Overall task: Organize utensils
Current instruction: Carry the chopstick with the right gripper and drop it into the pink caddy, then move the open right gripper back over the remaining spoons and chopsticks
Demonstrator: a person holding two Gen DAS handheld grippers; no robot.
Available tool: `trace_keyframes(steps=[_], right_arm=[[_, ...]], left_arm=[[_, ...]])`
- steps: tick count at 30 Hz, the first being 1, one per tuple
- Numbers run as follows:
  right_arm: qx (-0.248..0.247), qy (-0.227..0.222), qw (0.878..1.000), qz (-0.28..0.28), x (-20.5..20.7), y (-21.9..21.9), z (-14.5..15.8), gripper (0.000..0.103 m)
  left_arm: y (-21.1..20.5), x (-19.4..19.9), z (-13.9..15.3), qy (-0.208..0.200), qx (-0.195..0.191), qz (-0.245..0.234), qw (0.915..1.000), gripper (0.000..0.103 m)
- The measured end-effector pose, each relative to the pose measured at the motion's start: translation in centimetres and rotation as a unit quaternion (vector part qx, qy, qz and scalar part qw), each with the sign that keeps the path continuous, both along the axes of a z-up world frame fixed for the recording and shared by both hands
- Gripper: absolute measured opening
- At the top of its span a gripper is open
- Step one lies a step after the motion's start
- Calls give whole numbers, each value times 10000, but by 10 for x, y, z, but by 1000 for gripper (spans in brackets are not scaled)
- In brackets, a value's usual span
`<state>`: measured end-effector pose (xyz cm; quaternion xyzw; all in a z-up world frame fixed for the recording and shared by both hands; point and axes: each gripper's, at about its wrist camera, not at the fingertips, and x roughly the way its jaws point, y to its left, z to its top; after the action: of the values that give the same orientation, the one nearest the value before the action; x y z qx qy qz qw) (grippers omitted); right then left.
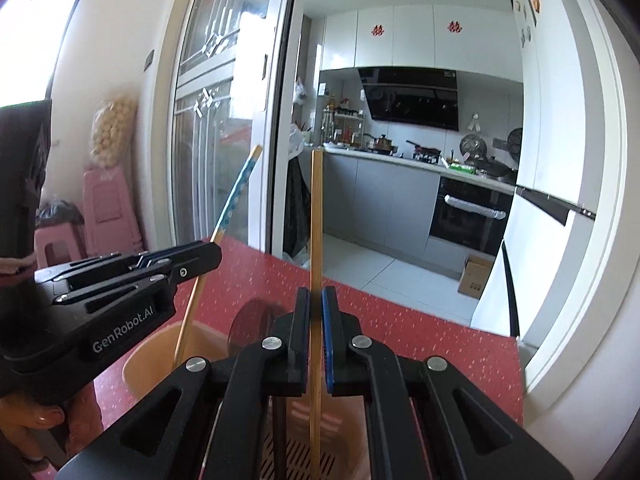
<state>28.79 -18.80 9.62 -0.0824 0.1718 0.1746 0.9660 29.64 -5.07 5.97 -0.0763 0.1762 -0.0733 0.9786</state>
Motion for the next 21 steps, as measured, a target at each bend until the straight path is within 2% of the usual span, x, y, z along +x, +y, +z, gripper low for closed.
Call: trace_keyframes(steps=[3, 12, 14, 16, 20, 21], right_arm=[[26, 137, 9999, 30, 0, -2, 0, 6], [158, 681, 9974, 162, 4, -9, 0, 8], [275, 805, 9963, 118, 4, -13, 1, 20], [414, 880, 9952, 83, 1, -17, 4, 43], [567, 1068, 9927, 10, -14, -27, 12, 48], [608, 1142, 9916, 4, -19, -30, 13, 53]], left_arm=[[-2, -2, 0, 109, 122, -53, 9999, 37], [6, -22, 8, 432, 98, 13, 9990, 37], [8, -32, 11, 494, 90, 13, 9987, 37], [10, -42, 14, 548, 130, 1, 9984, 37], [17, -62, 14, 858, 186, -82, 9961, 37], [20, -68, 12, 999, 191, -68, 9948, 37]])
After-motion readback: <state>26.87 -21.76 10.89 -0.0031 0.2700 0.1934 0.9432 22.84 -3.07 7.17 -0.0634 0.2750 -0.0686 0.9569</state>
